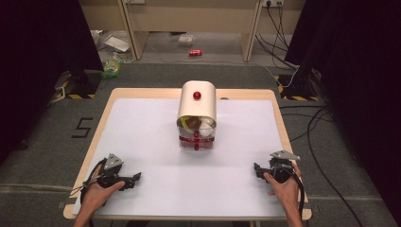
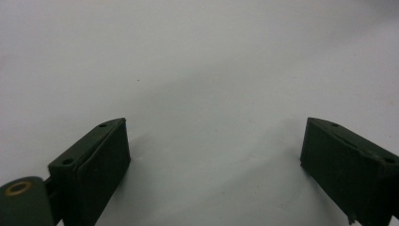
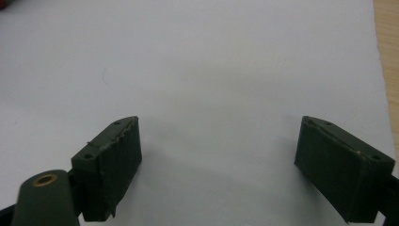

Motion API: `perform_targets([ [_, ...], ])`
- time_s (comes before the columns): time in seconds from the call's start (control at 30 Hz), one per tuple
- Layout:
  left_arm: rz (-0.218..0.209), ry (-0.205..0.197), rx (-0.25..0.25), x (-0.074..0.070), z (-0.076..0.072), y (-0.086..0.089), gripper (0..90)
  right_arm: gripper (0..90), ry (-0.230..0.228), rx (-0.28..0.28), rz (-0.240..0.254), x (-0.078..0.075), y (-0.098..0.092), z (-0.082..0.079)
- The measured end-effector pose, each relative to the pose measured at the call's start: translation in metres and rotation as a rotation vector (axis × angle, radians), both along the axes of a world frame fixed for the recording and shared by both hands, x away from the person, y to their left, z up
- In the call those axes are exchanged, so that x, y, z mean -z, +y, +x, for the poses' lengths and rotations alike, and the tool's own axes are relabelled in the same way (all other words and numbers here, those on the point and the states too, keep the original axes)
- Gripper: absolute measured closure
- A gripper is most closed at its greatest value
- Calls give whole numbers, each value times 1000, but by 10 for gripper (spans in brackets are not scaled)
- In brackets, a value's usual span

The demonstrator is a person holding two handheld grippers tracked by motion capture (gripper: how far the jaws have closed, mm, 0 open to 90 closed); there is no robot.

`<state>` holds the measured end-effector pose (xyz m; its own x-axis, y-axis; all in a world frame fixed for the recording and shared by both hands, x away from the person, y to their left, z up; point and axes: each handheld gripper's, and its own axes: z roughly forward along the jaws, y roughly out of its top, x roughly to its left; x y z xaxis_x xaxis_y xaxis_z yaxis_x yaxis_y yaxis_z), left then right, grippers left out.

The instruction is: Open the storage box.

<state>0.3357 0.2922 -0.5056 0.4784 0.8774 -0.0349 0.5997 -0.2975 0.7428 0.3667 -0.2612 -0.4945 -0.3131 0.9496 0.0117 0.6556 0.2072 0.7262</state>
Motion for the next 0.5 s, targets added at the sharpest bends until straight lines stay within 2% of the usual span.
perform_targets([
  [0.1, 0, 0, 0, 0, 0, 0, 79, 164, -5, 6, 3, 0, 0, -1],
  [0.23, 0, 0, 0, 0, 0, 0, 79, 165, -36, 9, 6, -4, 1, -3],
  [0.5, 0, 0, 0, 0, 0, 0, 79, 177, -72, -15, 21, -12, 8, -6],
])
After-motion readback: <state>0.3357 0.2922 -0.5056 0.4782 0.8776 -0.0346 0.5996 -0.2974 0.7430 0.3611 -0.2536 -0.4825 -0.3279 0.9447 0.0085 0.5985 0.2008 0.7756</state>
